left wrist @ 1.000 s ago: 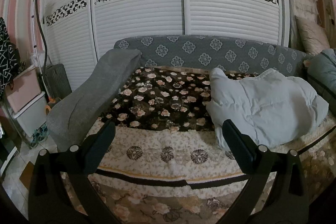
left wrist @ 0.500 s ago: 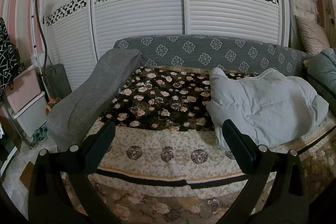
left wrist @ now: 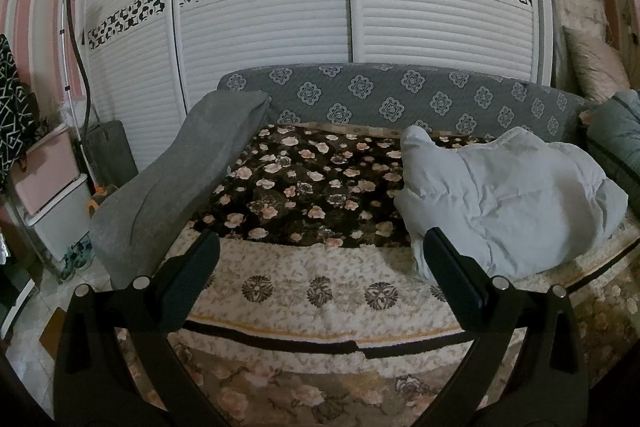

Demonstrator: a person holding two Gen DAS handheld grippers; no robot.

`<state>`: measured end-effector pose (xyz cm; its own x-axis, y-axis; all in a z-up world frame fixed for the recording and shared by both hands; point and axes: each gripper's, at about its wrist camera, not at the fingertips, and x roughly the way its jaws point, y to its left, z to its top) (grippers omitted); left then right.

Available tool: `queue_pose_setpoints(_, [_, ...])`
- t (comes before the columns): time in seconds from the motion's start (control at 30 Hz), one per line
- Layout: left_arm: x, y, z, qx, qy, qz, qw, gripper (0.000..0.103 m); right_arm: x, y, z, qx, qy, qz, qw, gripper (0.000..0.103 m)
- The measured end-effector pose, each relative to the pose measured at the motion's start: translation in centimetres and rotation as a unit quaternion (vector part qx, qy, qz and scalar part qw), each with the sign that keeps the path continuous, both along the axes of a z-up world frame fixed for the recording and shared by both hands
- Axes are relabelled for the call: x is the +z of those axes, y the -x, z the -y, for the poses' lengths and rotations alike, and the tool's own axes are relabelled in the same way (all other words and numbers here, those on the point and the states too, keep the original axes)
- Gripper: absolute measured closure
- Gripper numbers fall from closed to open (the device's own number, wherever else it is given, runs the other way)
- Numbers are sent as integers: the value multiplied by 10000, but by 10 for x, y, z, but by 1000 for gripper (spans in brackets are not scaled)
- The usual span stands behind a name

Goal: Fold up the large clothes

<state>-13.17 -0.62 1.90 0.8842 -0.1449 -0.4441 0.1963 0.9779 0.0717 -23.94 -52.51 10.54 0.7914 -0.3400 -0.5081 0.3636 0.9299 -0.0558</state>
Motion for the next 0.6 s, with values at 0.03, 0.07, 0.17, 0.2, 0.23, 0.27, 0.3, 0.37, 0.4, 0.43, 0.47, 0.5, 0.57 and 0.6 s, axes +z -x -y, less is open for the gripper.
queue_pose_setpoints(0.03, [0,-1,0,-12,-3,-6,10000,3,0,0,0,0,3,-6,10000,2])
queue_pose_setpoints(0.07, [-1,-2,0,-22,-12,-17,10000,3,0,0,0,0,7,-15,10000,2])
queue_pose_setpoints(0.17, [-1,-5,-1,-58,-21,-38,10000,3,-2,-2,-3,7,35,-87,10000,2])
queue_pose_setpoints(0.2, [-1,-6,-1,-65,-19,-38,10000,3,-2,-4,-5,7,49,-107,9999,2])
queue_pose_setpoints(0.23, [-1,-5,-1,-67,-14,-31,10000,3,-2,-4,-6,15,67,-130,9999,2])
queue_pose_setpoints(0.27, [-1,-5,-2,-75,-6,-23,10000,3,-3,-5,-6,21,84,-152,9998,2])
queue_pose_setpoints(0.3, [-1,-5,-3,-80,0,-17,10000,3,-2,-6,-7,18,96,-166,9998,2])
queue_pose_setpoints(0.37, [-1,-5,-4,-90,17,-7,10000,3,-2,-7,-9,15,119,-178,9998,2])
queue_pose_setpoints(0.4, [-1,-5,-4,-91,24,-1,10000,3,-1,-6,-10,17,129,-170,9998,2])
queue_pose_setpoints(0.43, [-1,-6,-4,-97,26,0,9999,3,-1,-6,-10,14,131,-159,9998,2])
queue_pose_setpoints(0.47, [-1,-6,-5,-99,27,2,9999,3,0,-6,-10,12,130,-149,9998,2])
queue_pose_setpoints(0.5, [0,-7,-5,-103,23,1,9999,3,0,-6,-9,8,121,-132,9998,2])
queue_pose_setpoints(0.57, [0,-7,-5,-104,22,4,9999,3,0,-5,-9,4,101,-127,9999,2])
queue_pose_setpoints(0.6, [-1,-7,-5,-104,18,5,9999,3,0,-5,-9,4,94,-131,9999,2])
